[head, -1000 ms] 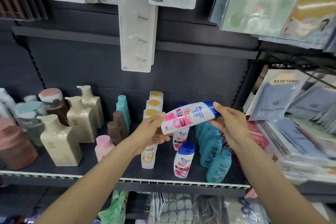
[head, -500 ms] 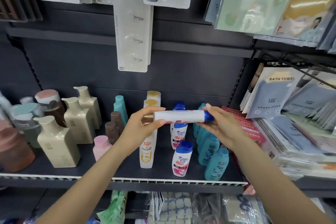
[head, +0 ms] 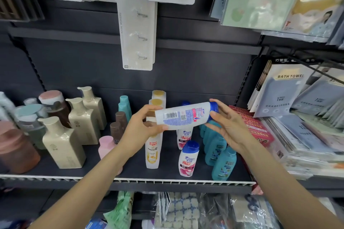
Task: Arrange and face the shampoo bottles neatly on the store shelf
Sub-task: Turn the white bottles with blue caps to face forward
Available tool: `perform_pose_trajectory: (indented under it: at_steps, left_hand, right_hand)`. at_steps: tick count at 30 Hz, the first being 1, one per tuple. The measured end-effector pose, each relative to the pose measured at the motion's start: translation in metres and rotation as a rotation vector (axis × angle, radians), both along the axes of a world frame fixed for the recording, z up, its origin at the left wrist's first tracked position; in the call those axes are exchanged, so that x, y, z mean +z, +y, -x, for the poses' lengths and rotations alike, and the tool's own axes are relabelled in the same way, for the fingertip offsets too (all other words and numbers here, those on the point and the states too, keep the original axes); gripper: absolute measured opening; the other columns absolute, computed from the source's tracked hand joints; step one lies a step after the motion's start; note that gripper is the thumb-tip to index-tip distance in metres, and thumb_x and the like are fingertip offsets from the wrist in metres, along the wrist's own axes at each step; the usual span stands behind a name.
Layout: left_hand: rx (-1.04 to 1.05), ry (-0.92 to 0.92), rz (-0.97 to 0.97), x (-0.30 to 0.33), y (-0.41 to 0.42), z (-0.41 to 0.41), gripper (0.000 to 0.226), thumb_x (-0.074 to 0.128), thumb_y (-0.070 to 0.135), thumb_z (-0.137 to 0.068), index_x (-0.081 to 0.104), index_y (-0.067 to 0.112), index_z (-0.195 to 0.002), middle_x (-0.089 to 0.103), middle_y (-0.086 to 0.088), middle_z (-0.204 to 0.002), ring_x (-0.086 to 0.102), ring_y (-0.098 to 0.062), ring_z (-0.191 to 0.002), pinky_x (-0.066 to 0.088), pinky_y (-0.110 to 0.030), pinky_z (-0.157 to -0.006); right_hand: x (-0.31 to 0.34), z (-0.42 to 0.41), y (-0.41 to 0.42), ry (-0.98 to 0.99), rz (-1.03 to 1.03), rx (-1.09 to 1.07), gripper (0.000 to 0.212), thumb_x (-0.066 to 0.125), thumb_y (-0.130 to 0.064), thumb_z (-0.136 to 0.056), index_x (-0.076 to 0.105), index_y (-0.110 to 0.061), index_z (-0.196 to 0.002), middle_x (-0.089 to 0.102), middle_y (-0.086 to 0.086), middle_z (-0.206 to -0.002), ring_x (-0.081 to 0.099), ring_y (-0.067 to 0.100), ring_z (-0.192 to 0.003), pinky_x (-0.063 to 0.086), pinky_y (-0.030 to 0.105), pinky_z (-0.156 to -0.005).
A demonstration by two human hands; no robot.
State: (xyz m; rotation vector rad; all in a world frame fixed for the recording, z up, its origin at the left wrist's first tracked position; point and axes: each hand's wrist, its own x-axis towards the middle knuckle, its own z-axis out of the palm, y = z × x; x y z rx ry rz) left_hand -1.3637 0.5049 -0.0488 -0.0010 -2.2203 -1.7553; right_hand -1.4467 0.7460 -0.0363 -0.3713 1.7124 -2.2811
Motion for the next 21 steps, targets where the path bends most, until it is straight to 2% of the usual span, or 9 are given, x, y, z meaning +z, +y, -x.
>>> perform_pose_trajectory:
  at_steps: [3,7,13,15,17,19,21]
  left_hand:
    - [0.026,0.084,0.078,0.001,-0.002,-0.001,0.045,0.076,0.004,-0.074,0.056,0.025,-0.109,0.064,0.009,-0.11,0.063,-0.017,-0.093,0.056,-0.03,-0.078]
    - [0.024,0.147,0.099,0.0,-0.002,-0.003,0.044,0.074,-0.003,-0.074,0.056,0.027,-0.102,0.06,0.002,-0.115,0.061,-0.015,-0.101,0.055,-0.022,-0.076]
    - [0.015,0.109,0.082,-0.003,-0.004,-0.001,0.043,0.073,0.001,-0.075,0.057,0.023,-0.108,0.062,0.007,-0.114,0.062,-0.014,-0.1,0.056,-0.023,-0.076]
    - [-0.001,0.056,-0.002,-0.006,-0.003,0.001,0.043,0.072,0.005,-0.078,0.057,0.021,-0.114,0.065,0.007,-0.11,0.065,-0.016,-0.097,0.057,-0.028,-0.076]
    - [-0.029,-0.055,-0.182,-0.009,0.001,0.003,0.04,0.068,0.006,-0.081,0.057,0.018,-0.117,0.067,0.0,-0.108,0.068,-0.02,-0.094,0.059,-0.036,-0.074]
    - [-0.038,-0.162,-0.328,-0.013,0.006,0.006,0.036,0.064,0.009,-0.085,0.057,0.013,-0.12,0.067,-0.007,-0.109,0.07,-0.02,-0.087,0.059,-0.034,-0.069]
    - [-0.045,-0.247,-0.43,-0.015,0.008,0.012,0.032,0.059,0.014,-0.089,0.057,0.009,-0.121,0.067,-0.01,-0.11,0.071,-0.016,-0.08,0.057,-0.026,-0.063]
  right_hand:
    - [-0.009,-0.001,0.0,0.028,0.004,-0.014,0.038,0.064,-0.003,-0.079,0.063,-0.02,-0.113,0.067,0.003,-0.112,0.066,0.015,-0.1,0.055,0.023,-0.078]
    - [-0.015,-0.001,-0.001,0.017,0.037,-0.027,0.046,0.07,-0.008,-0.064,0.065,-0.017,-0.108,0.069,-0.001,-0.105,0.068,0.013,-0.096,0.054,0.02,-0.078]
    - [-0.017,0.001,0.001,0.004,0.046,-0.016,0.053,0.078,-0.018,-0.057,0.066,-0.018,-0.109,0.07,0.003,-0.107,0.067,0.017,-0.099,0.055,0.021,-0.077]
    - [-0.016,0.002,0.001,0.018,0.037,-0.015,0.066,0.088,-0.032,-0.049,0.066,-0.019,-0.11,0.071,0.005,-0.107,0.068,0.016,-0.099,0.055,0.023,-0.077]
    - [-0.015,0.005,0.002,0.034,0.036,-0.011,0.079,0.091,-0.04,-0.042,0.065,-0.019,-0.113,0.071,0.004,-0.107,0.068,0.014,-0.099,0.054,0.022,-0.077]
    - [-0.013,0.009,0.004,0.025,0.066,0.015,0.083,0.092,-0.039,-0.041,0.062,-0.018,-0.115,0.071,0.002,-0.109,0.067,0.013,-0.102,0.054,0.02,-0.077]
    - [-0.009,0.014,0.005,0.01,0.098,0.071,0.083,0.092,-0.032,-0.044,0.06,-0.018,-0.119,0.068,0.002,-0.116,0.065,0.012,-0.105,0.052,0.018,-0.079]
